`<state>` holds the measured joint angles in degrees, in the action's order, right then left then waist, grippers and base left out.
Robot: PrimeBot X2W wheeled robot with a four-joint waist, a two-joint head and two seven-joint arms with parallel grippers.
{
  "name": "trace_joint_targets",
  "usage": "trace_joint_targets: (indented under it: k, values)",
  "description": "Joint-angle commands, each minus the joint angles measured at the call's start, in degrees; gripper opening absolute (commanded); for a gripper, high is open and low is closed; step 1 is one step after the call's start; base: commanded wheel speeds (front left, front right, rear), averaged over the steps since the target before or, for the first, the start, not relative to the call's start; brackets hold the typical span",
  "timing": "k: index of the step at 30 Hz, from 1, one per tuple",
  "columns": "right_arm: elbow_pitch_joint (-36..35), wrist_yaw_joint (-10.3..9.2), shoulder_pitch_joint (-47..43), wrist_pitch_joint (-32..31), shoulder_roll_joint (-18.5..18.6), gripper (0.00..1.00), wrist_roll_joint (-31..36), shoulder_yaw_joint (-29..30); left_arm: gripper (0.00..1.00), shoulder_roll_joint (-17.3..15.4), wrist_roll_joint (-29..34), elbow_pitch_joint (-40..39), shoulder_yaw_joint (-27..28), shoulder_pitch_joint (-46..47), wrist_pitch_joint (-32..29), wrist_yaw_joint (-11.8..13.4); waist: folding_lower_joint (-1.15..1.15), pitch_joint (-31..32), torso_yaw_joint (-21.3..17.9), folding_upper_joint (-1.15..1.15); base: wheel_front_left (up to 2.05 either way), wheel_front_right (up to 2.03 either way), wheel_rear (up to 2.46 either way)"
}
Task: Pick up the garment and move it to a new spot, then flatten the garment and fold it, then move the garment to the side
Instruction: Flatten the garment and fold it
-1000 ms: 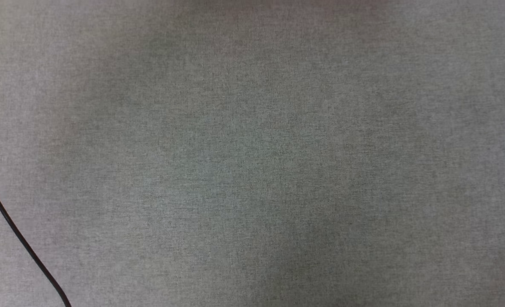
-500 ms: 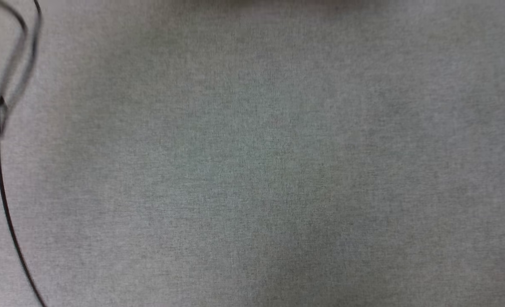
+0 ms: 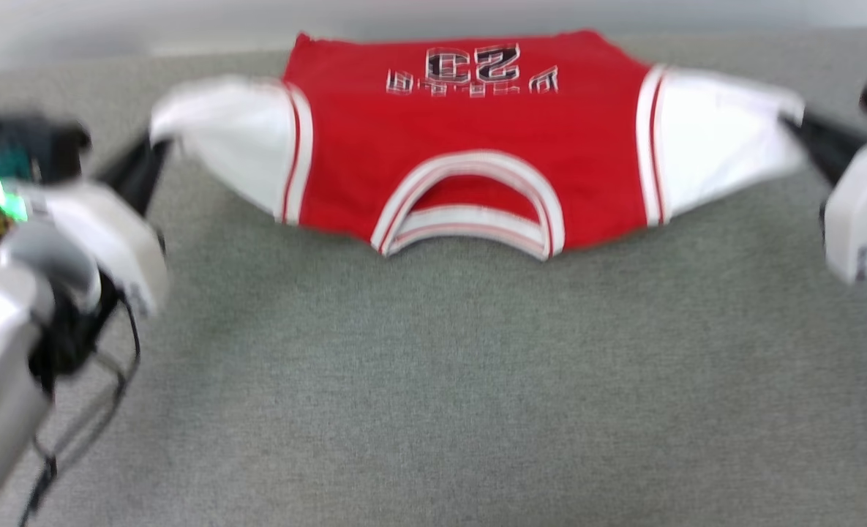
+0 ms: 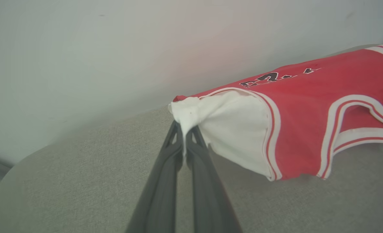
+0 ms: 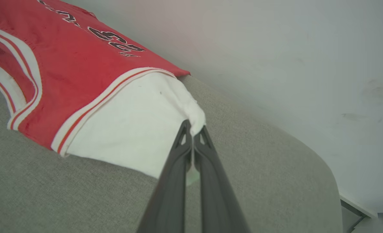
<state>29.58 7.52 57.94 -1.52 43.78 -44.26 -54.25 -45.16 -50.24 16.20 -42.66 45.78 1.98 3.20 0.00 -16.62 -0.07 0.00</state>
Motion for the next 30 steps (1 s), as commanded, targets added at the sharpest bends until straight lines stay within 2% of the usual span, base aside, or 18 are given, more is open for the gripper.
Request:
trace_joint_targets:
  k: [1,8,15,24,30]
  values:
    - [-0.55,-0.06,-2.18,0.14,0.78,0.00,-0.67,-0.04,0.00,-0.88,-0.57,-1.15,0.07,-2.09,0.51,0.91,0.00,2.51,-0.40,0.00,0.00,0.00,0.00]
    - [-4.58,-0.06,-16.00,-0.28,3.76,0.00,-3.89,-0.14,0.00,-5.86,-5.61,-9.45,-0.64,-18.72,0.93,6.71,0.00,8.15,-1.28,0.00,0.00,0.00,0.00]
    - [-8.04,-0.07,-29.72,-1.56,7.07,0.00,-6.65,2.54,0.00,-8.86,-8.76,-13.14,-2.44,-30.64,1.90,10.25,0.00,11.89,-0.95,0.00,0.00,0.00,0.00]
    - [-10.35,-0.09,-45.05,-3.77,8.35,0.00,-6.30,6.88,0.00,-10.59,-13.86,-13.27,-3.86,-42.35,3.14,12.68,0.00,14.17,-0.48,0.00,0.00,0.00,0.00]
    - [-13.14,-0.09,-52.09,-8.93,9.22,0.00,-6.76,9.22,0.00,-10.54,-14.62,-13.86,-4.62,-45.83,3.91,13.38,0.00,13.97,0.25,0.00,0.00,0.00,0.00]
